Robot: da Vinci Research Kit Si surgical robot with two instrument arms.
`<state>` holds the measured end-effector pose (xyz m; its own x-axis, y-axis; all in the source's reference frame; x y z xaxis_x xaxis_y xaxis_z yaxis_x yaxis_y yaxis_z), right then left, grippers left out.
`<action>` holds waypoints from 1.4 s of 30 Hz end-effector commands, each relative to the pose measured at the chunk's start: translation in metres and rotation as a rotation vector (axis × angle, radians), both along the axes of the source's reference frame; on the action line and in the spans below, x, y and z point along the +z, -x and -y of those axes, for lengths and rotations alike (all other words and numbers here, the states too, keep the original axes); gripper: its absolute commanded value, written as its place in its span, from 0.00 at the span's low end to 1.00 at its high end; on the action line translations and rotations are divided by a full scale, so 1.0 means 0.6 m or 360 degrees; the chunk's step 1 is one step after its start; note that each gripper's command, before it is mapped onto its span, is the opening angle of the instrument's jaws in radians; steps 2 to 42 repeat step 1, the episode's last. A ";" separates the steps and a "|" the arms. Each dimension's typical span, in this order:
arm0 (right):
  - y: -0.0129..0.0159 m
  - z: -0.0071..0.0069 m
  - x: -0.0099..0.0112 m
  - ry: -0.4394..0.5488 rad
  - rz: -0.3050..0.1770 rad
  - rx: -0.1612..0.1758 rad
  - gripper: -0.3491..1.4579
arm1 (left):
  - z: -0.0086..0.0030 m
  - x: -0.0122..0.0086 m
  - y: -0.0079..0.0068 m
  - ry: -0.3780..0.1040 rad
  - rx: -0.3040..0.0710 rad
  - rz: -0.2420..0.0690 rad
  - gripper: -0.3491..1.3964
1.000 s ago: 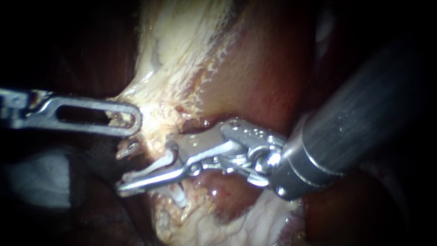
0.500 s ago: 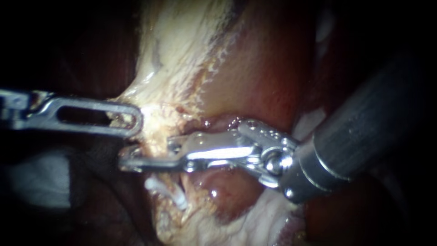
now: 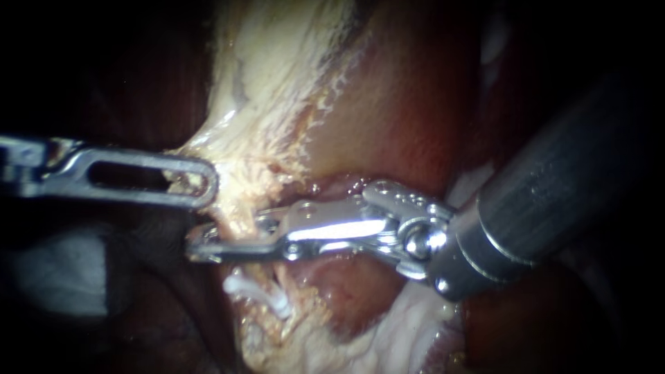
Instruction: Clipping third clip left tube
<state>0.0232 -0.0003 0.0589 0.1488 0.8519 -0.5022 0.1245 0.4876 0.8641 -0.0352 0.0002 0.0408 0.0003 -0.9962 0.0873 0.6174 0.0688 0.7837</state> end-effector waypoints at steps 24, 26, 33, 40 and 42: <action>0.0000 0.0000 0.0001 -0.0001 -0.0004 -0.0003 0.00 | -0.0001 -0.0001 0.0000 -0.0001 0.0001 0.0001 0.00; 0.0000 0.0000 0.0001 -0.0001 -0.0004 -0.0003 0.00 | -0.0001 -0.0001 0.0000 -0.0001 0.0001 0.0001 0.00; 0.0000 0.0000 0.0001 -0.0001 -0.0004 -0.0003 0.00 | -0.0001 -0.0001 0.0000 -0.0001 0.0001 0.0001 0.00; 0.0000 0.0000 0.0001 -0.0001 -0.0004 -0.0003 0.00 | -0.0001 -0.0001 0.0000 -0.0001 0.0001 0.0001 0.00; 0.0000 0.0000 0.0001 -0.0001 -0.0004 -0.0003 0.00 | -0.0001 -0.0001 0.0000 -0.0001 0.0001 0.0001 0.00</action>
